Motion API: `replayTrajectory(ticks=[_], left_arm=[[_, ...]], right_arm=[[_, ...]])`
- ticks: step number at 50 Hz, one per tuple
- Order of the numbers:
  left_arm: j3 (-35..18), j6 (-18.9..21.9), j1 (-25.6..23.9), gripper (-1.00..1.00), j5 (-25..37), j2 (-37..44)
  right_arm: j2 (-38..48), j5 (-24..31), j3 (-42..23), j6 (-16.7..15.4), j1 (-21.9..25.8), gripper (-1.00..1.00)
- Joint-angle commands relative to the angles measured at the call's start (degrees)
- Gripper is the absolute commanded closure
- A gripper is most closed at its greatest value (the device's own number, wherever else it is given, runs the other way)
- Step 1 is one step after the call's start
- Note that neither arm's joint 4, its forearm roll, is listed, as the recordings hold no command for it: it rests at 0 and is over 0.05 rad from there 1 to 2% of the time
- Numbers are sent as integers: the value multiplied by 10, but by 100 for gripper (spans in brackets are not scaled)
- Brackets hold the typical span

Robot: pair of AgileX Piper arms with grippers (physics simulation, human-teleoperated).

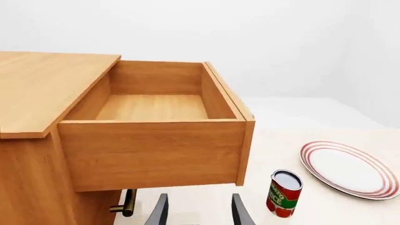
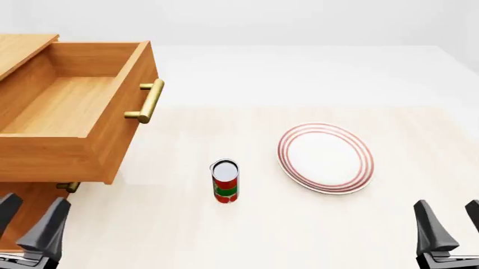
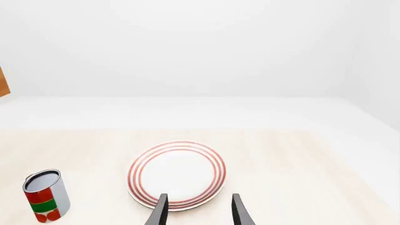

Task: Put the bowl in the top drawer of the cabinet.

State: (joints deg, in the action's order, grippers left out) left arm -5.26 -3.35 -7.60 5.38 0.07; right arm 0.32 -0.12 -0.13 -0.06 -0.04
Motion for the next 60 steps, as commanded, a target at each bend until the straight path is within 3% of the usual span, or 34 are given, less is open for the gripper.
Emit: replayTrajectory(ticks=[1, 15, 29, 35, 45, 60], left_arm=[[-64, -22, -54, -100, 72, 7], [-167, -3, -133, -100, 78, 112], [-250, -34, -216, -100, 65, 242], [-265, -52, -238, -100, 61, 278], [-295, -30, -282, -100, 47, 327], [-327, -110, -361, -100, 39, 395]], right_arm=[[-1, 1, 0, 0, 0, -100], [11, 7, -18, 0, 0, -100], [11, 7, -18, 0, 0, -100], [10, 7, -18, 0, 0, -100], [11, 7, -18, 0, 0, -100], [10, 7, -18, 0, 0, -100]])
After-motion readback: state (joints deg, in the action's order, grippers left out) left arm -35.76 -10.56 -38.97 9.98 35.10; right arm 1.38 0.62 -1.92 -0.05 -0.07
